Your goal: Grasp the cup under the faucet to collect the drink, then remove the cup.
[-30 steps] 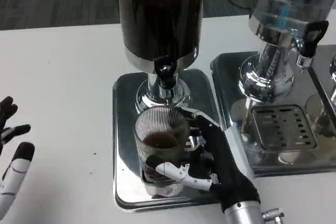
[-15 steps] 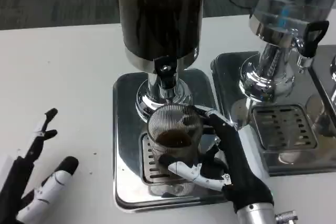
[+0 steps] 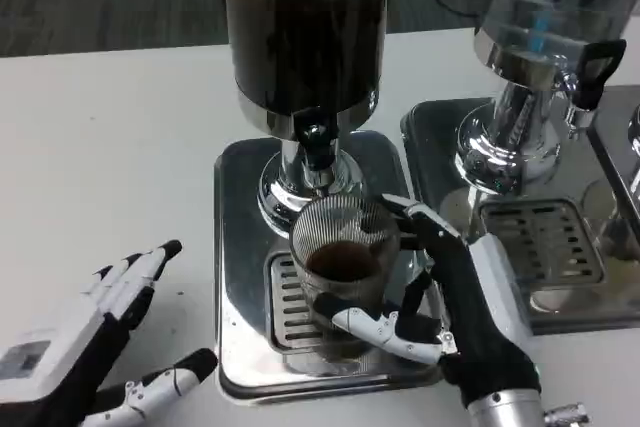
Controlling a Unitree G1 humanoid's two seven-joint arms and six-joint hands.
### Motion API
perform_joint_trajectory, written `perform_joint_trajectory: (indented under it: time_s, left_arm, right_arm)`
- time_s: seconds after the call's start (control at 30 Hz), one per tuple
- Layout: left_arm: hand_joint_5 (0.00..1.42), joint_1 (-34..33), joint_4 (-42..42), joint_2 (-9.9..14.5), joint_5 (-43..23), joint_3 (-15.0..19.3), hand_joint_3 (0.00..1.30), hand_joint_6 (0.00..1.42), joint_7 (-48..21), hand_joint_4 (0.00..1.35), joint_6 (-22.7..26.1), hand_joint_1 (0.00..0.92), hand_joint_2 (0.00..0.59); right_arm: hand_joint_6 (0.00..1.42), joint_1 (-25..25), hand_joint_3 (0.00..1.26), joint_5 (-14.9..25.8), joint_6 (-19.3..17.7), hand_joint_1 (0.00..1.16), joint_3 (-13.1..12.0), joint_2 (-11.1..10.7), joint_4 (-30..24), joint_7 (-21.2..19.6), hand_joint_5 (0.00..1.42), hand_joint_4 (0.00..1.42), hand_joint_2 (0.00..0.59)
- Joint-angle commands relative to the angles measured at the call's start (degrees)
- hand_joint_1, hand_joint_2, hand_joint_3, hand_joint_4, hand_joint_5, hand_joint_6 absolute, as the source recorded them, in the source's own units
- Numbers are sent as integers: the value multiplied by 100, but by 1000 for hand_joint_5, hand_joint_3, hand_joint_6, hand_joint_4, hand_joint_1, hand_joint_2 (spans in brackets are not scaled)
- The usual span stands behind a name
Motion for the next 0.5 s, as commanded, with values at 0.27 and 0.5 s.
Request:
perform_joint_trajectory:
  time_s: [0.27, 0.5]
  left_arm:
    - [0, 388, -294, 330, 570, -226, 0, 0, 625, 0, -98, 0, 159]
    - [0, 498, -272, 443, 703, -316, 0, 0, 878, 0, -219, 0, 157]
  right_arm:
    - [1101, 239, 460, 174, -207, 919, -154, -178, -471, 204, 717, 575, 180]
    - [1111, 494, 466, 237, -175, 920, -158, -182, -826, 268, 726, 580, 179]
